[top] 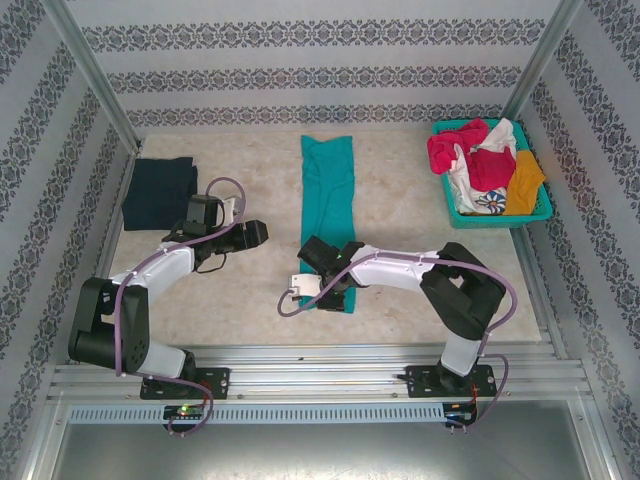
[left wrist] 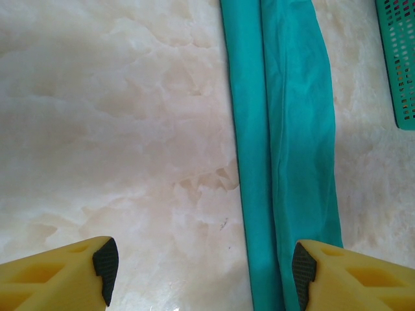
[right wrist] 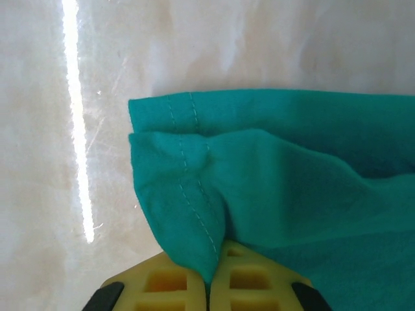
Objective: Fold and stack the t-shirts
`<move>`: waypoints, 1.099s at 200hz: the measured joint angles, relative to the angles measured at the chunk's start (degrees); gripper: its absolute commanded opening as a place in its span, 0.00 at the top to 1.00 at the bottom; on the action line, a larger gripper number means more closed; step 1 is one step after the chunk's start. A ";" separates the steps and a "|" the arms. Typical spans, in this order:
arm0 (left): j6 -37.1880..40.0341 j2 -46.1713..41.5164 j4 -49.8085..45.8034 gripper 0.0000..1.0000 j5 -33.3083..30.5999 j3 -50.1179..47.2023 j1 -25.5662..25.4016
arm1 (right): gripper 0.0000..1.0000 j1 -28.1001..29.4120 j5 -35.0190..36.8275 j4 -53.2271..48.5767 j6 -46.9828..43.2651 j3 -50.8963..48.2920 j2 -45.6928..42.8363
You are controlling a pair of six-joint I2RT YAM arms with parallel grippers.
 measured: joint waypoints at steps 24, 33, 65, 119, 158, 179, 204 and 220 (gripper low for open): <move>-0.02 0.00 0.09 0.28 0.26 0.00 0.00 | 1.00 0.66 -0.66 -3.26 0.57 -0.02 -2.78; -0.02 0.00 0.22 0.27 0.50 0.00 0.00 | 1.00 1.07 -0.98 -4.61 0.81 -0.02 -4.61; 0.00 0.13 1.60 0.26 1.53 0.00 -0.07 | 1.00 1.51 -2.56 -10.25 1.42 1.27 -10.40; 1.14 1.64 2.36 0.19 2.97 0.00 -0.13 | 1.00 -1.75 -3.02 -16.39 -1.88 9.75 -11.17; 6.75 1.60 2.38 0.06 2.97 -0.04 -0.13 | 1.00 -8.07 -1.66 -16.92 -6.36 18.40 -5.86; 9.53 0.83 2.58 0.00 2.99 -1.05 -0.13 | 1.00 -11.10 -0.74 -16.94 -8.48 21.46 -2.12; 12.09 -0.74 3.26 0.00 3.32 -3.19 -0.13 | 1.00 -14.16 -0.13 -16.79 -10.34 24.81 2.34; 13.07 -1.36 4.35 0.00 3.85 -4.26 -0.13 | 1.00 -15.74 -0.09 -16.15 -10.84 26.36 4.39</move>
